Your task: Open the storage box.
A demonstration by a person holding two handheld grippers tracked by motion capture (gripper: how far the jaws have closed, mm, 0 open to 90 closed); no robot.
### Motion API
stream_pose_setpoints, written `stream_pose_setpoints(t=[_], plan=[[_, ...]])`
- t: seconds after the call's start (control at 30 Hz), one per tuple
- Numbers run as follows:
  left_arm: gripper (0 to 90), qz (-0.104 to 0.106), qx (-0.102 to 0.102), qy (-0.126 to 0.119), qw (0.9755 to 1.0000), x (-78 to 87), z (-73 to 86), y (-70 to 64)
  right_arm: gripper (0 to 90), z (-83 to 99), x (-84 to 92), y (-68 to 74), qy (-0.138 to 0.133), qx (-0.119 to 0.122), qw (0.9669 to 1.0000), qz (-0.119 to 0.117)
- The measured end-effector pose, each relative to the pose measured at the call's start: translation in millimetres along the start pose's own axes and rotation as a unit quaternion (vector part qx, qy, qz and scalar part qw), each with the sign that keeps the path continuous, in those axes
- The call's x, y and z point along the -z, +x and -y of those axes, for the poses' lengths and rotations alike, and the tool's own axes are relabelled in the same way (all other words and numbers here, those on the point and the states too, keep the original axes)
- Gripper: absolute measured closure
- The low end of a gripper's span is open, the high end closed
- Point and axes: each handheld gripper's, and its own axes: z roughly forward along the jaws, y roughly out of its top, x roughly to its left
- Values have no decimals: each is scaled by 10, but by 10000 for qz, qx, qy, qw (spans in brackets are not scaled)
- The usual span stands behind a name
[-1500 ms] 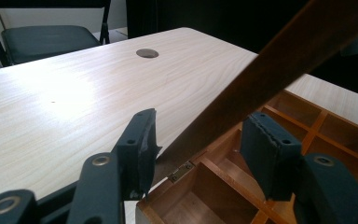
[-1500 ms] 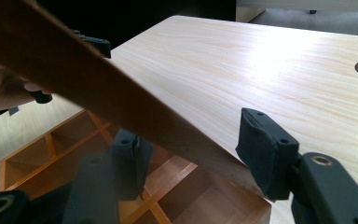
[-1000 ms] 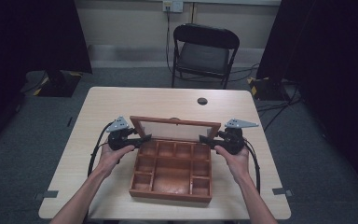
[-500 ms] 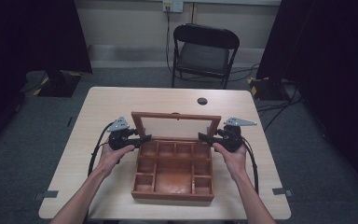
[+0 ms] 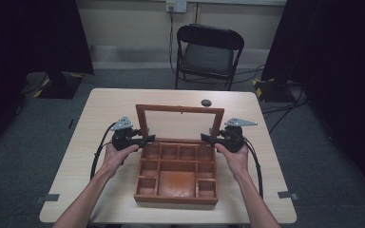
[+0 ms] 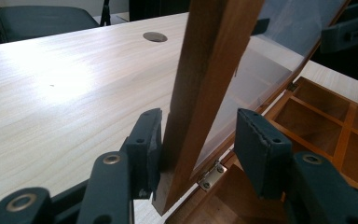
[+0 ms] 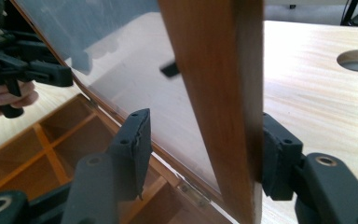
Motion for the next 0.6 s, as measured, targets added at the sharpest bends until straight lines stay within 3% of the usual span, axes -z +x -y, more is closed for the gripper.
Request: stream_pose_setpoints(t=[0.23,0.6], plan=[[541,-27,133,-1,9999,-14,-3,36,433,39,-67,-49,8,-143,9999,54],[551,-111,250,-10,9996,-44,9,65,427,92,-182,-60,176,-131,9994,277]])
